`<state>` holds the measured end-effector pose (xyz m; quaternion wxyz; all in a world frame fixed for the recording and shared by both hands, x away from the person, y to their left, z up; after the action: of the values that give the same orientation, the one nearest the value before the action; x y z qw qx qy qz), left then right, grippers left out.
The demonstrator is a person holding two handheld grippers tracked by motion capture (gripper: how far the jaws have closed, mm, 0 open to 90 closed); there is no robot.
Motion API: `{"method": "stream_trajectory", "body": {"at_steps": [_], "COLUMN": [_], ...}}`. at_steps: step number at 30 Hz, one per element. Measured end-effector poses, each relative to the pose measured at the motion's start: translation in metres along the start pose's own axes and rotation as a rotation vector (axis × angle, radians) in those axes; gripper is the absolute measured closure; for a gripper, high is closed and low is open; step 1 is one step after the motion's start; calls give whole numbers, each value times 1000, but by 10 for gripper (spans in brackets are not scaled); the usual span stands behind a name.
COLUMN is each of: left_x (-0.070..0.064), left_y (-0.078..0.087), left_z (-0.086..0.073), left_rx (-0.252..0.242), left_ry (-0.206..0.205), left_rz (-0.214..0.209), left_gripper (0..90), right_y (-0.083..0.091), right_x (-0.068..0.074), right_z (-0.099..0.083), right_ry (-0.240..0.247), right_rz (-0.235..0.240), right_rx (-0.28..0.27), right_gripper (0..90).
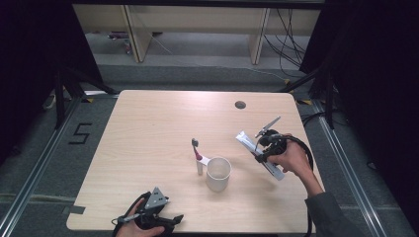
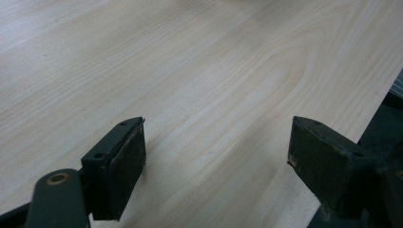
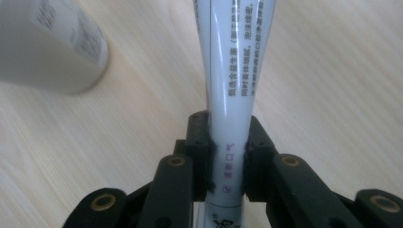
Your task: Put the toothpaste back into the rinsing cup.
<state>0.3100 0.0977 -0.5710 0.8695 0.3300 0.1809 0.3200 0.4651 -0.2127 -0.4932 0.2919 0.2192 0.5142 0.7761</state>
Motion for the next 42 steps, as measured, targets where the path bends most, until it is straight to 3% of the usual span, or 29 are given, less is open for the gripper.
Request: {"method": "stream_trajectory", "body": {"at_steps": [1,3,5,10,11,13,14,15,18,20,21,25,27,31,34,42], "left_x": [0,-2,1,0,1,1,1,1,2,0,1,0,1,1,2,2], "left_y": [0,0,0,0,0,1,1,0,1,0,1,0,1,1,1,1], "left_z": [0,1,-1,0,-1,0,-1,0,0,1,0,0,0,0,-1,0], "left_rx": [3,-12,5,-2,4,1,4,-2,2,-15,-2,-14,-2,-7,4,2], "left_ry": [-1,15,-6,-1,-5,-4,-9,-5,-9,7,-8,7,-8,-4,-14,-12], "left_rz": [-6,-7,4,-3,6,4,6,4,3,0,1,-1,2,0,4,2], "left_gripper": [199,199,199,199,199,199,199,199,199,199,199,199,199,199,199,199], "right_y": [2,8,14,29,32,37,40,43,48,50,51,52,54,57,60,60], "right_x": [-1,1,1,1,2,8,9,11,19,24,25,36,41,52,57,81], "right_z": [3,8,13,29,30,36,36,38,44,46,47,52,53,57,63,74], "right_ry": [3,-45,-40,-24,-16,-74,-48,-42,-52,-43,-16,-39,-25,-52,-26,-8], "right_rz": [5,13,6,11,17,17,23,17,43,49,43,89,93,130,150,213], "right_rx": [-38,-89,-144,-352,-362,-443,-437,-468,-539,-566,-578,-656,-673,-696,-745,-768], "right_gripper": [769,769,769,768,768,768,768,768,768,769,769,769,769,769,769,769]}}
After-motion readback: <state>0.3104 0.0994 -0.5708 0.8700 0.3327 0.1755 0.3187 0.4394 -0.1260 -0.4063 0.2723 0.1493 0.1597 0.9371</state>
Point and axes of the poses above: each handheld gripper's, and its own axes: y roughly backward along the jaws, z roughly out of its top, x roughly to its left, the point moved 8 cm from there along -y, roughly forward along the jaws, and after that the axes turned 1 degree about -y, right-handed, at the moved point
